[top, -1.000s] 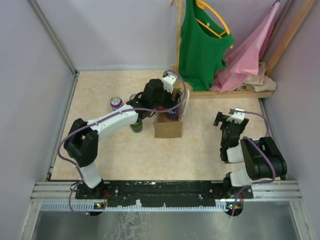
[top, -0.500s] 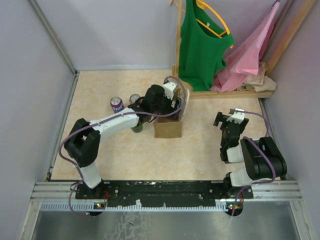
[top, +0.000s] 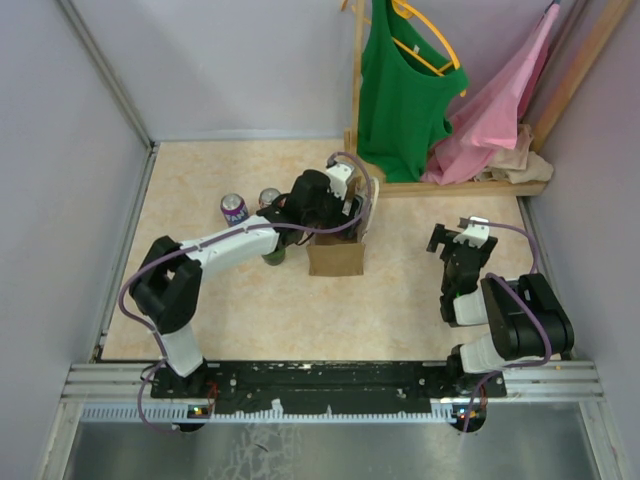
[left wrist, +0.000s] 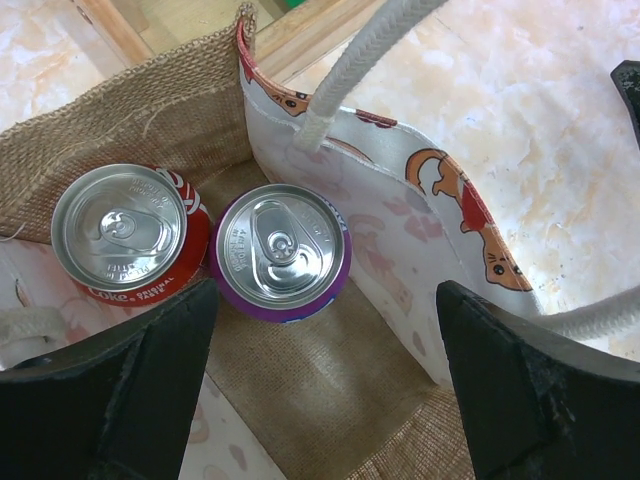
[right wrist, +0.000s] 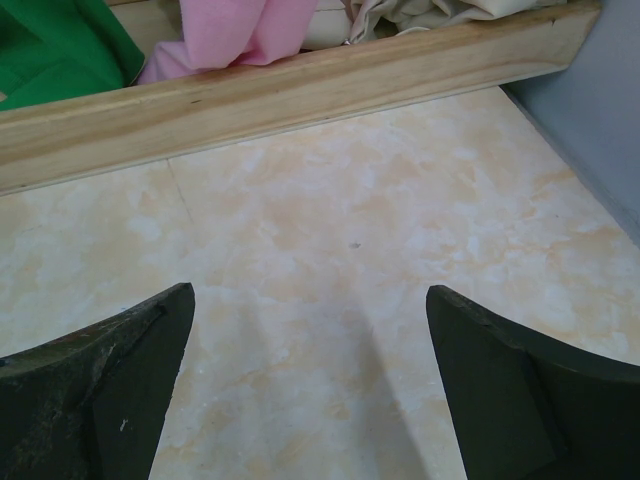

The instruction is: Take the beverage out of the canvas bag

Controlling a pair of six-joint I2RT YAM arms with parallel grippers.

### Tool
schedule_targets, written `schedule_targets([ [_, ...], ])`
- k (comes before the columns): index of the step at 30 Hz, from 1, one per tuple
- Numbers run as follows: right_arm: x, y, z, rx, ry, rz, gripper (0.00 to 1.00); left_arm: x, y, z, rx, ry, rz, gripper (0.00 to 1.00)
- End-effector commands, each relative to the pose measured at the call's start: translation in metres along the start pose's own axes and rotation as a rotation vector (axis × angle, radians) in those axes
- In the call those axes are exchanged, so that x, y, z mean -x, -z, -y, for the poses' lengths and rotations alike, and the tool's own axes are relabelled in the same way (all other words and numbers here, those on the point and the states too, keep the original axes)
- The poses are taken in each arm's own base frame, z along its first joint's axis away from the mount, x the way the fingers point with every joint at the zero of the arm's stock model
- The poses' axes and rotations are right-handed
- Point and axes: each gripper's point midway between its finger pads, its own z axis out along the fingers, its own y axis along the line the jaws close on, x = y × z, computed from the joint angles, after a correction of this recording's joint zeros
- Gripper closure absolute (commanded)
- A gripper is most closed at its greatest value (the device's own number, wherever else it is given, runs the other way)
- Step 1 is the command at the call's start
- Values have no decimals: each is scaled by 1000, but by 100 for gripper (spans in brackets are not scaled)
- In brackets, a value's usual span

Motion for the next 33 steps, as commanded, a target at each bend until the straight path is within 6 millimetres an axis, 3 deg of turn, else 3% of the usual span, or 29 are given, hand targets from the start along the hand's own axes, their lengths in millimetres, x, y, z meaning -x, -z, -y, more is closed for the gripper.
schedule_targets([
  [1, 20, -6, 0, -10, -30, 66, 1, 4, -6, 1, 9, -3, 1, 5],
  [33, 20, -6, 0, -9, -30, 66, 1, 3, -34, -13, 81, -39, 23, 8],
])
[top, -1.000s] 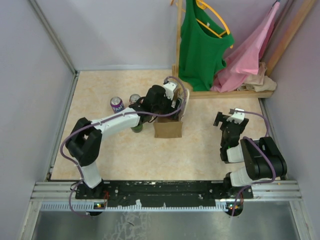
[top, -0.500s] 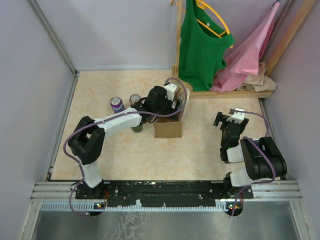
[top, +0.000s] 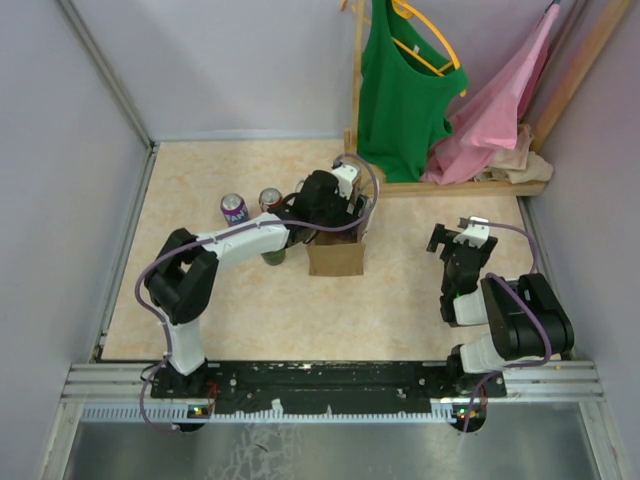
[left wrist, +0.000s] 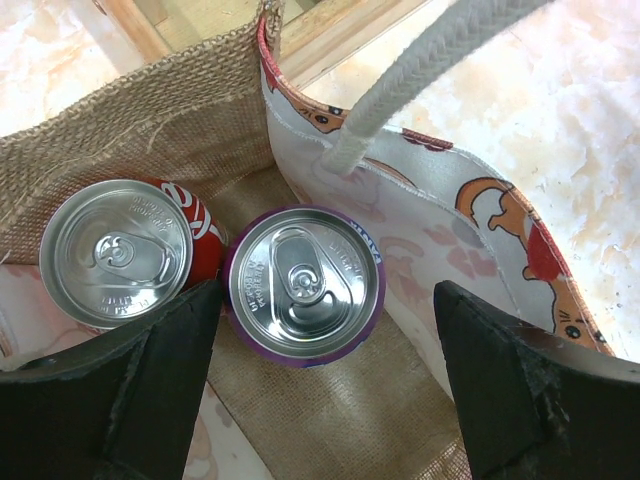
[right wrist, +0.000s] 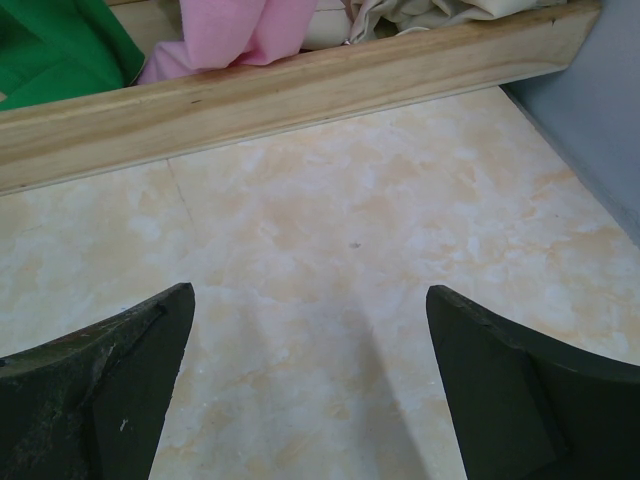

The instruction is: Take the beverage out of the canvas bag

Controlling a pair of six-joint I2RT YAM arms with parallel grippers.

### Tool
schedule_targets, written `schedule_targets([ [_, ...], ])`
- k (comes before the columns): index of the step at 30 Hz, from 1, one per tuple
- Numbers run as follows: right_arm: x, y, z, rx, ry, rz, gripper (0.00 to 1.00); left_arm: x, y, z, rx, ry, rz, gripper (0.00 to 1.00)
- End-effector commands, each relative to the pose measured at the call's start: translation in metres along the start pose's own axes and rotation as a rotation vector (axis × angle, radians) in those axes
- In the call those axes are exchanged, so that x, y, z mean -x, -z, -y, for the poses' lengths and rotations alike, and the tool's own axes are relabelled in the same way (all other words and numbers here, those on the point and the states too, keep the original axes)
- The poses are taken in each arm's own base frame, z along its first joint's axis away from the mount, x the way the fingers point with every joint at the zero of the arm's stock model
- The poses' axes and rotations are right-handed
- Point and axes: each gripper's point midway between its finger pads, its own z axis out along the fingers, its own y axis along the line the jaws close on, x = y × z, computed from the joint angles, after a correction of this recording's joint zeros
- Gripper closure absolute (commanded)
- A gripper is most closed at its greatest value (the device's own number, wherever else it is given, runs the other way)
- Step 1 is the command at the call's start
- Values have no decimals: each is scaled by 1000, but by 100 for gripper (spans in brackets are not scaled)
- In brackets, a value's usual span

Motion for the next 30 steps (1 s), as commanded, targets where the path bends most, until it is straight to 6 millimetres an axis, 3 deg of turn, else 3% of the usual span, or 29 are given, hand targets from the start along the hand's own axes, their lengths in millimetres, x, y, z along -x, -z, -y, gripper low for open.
schedule_targets([
  [1, 20, -6, 0, -9, -30, 66, 1, 15, -8, 0, 13, -4, 51, 8],
  [12, 20, -6, 0, -9, -30, 66, 1, -1, -19, -12, 77, -11, 22, 13],
  [19, 20, -6, 0, -10, -29, 65, 1, -14, -24, -20, 124, -11, 1, 21],
  [26, 20, -6, 1, -11, -30, 66, 1, -18, -29, -19, 116, -14, -2, 53],
  [30, 20, -6, 0, -10, -30, 66, 1, -20, -26, -17, 104, -7, -13, 99],
])
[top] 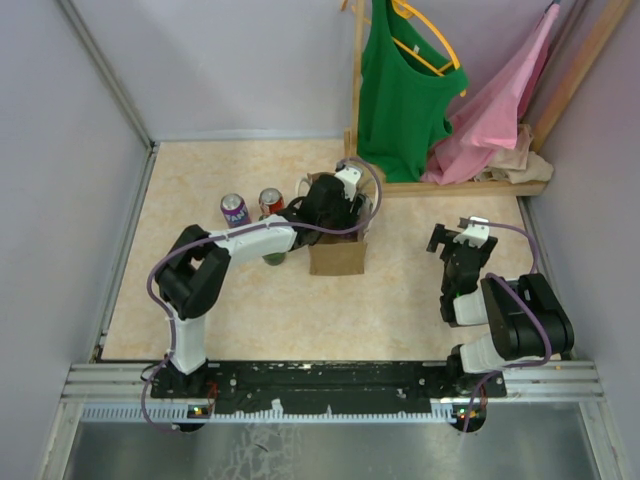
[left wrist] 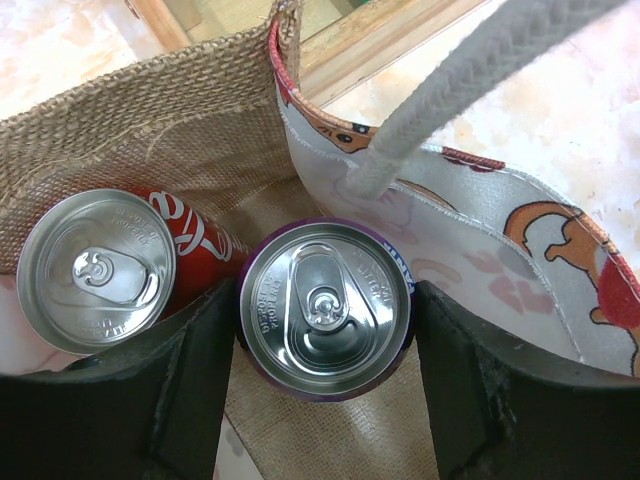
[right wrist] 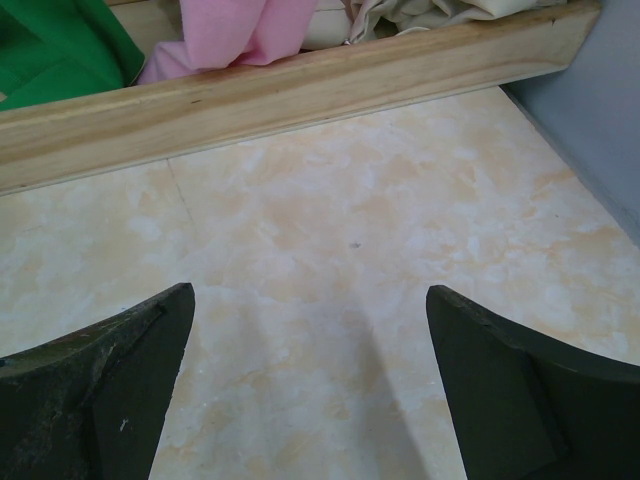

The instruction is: Take the beverage out of the canvas bag

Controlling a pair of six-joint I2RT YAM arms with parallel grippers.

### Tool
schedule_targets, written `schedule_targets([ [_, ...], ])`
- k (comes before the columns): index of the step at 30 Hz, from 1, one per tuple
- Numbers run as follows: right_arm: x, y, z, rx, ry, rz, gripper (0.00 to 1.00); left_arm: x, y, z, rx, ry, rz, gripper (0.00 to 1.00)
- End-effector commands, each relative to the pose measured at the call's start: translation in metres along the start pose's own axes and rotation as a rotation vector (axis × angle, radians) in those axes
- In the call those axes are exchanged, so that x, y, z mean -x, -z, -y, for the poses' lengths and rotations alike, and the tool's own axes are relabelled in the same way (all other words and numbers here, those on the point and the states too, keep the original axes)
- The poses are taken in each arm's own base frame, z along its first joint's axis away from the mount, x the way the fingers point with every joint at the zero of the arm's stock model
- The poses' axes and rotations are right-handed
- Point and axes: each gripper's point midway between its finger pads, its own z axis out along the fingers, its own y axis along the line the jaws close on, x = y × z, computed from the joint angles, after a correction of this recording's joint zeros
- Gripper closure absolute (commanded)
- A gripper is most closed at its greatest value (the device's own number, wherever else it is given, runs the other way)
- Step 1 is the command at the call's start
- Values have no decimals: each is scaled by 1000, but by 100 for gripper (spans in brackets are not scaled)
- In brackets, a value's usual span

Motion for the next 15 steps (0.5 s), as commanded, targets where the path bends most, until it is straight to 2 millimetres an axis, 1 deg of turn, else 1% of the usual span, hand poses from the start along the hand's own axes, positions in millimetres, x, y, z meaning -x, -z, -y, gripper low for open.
schedule_targets([
  [1, 20, -6, 0, -9, -30, 66, 1, -10, -3, -1, -1, 1, -31, 100],
  [3, 20, -6, 0, -9, -30, 66, 1, -2, 3, 3, -27, -7, -14, 100],
  [5, 20, -6, 0, -9, -29, 66, 1, 11, 12, 9, -72, -25, 16, 100],
  [9, 20, -6, 0, -10, -30, 66, 1, 54, 37, 20, -151, -49, 118, 100],
  [11, 20, -6, 0, -10, -30, 66, 1, 72, 48, 25, -181, -61, 152, 100],
  [12, 20, -6, 0, -9, -30, 66, 1, 80, 53, 26, -192, -67, 163, 100],
  [15, 20, -6, 0, -9, -30, 66, 1, 96, 61, 33, -231, -89, 156, 100],
])
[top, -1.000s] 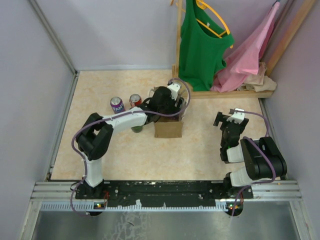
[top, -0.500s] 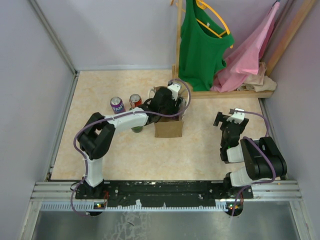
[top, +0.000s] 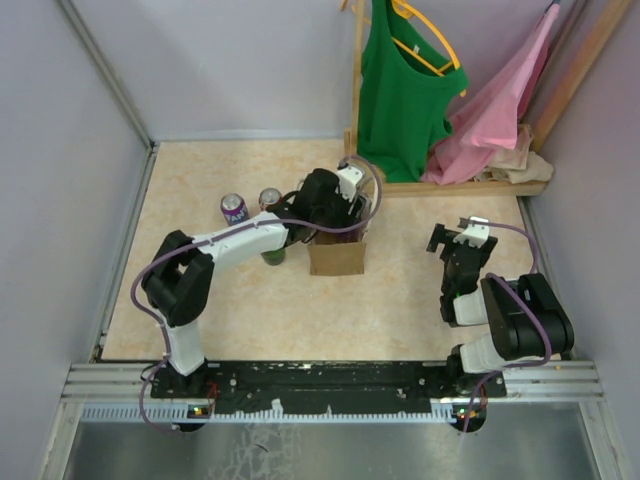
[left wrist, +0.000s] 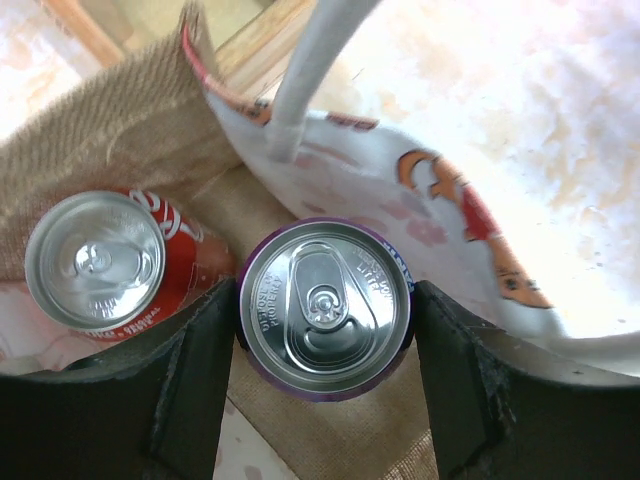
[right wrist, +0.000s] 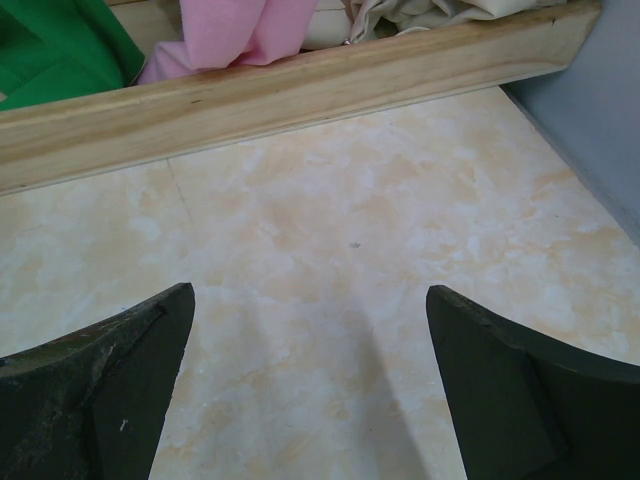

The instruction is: Take the beverage out of the canvas bag

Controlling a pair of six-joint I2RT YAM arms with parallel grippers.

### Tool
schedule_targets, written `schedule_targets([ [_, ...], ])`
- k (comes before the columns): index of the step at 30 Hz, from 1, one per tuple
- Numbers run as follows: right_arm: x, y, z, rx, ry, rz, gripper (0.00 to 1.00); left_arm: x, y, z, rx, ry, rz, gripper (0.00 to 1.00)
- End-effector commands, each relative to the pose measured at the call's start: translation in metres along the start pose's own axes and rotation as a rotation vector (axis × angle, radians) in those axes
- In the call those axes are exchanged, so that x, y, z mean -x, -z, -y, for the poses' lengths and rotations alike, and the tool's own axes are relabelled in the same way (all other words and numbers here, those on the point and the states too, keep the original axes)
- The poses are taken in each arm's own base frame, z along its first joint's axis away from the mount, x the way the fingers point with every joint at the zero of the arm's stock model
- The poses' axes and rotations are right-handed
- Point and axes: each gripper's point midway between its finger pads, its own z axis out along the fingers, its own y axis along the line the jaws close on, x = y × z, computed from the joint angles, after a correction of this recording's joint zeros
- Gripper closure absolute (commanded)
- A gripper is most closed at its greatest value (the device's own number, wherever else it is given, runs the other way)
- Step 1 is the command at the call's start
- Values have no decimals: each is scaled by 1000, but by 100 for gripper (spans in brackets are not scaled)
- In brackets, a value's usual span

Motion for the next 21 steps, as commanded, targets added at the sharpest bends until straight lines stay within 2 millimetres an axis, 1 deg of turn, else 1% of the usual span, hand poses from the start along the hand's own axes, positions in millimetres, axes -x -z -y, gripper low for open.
schedule_targets([
  [1, 20, -6, 0, -10, -30, 67, 1, 92, 38, 16, -100, -47, 188, 100],
  [5, 20, -6, 0, -10, -30, 66, 1, 109, 52, 25, -151, -53, 233, 100],
  [9, 20, -6, 0, -9, -30, 66, 1, 128, 67, 29, -176, -62, 277, 100],
  [13, 20, -6, 0, -9, -30, 66, 1, 146, 82, 26, -162, -91, 306, 100],
  [14, 21, -6, 0, -9, -31, 67, 1, 155, 87, 25, -156, -99, 312, 100],
  [15, 20, -6, 0, -9, -30, 66, 1, 156, 89, 24, -154, -108, 297, 100],
  [21, 21, -6, 0, -11, -29, 67, 1, 182, 106, 18, -120, -154, 326, 100],
])
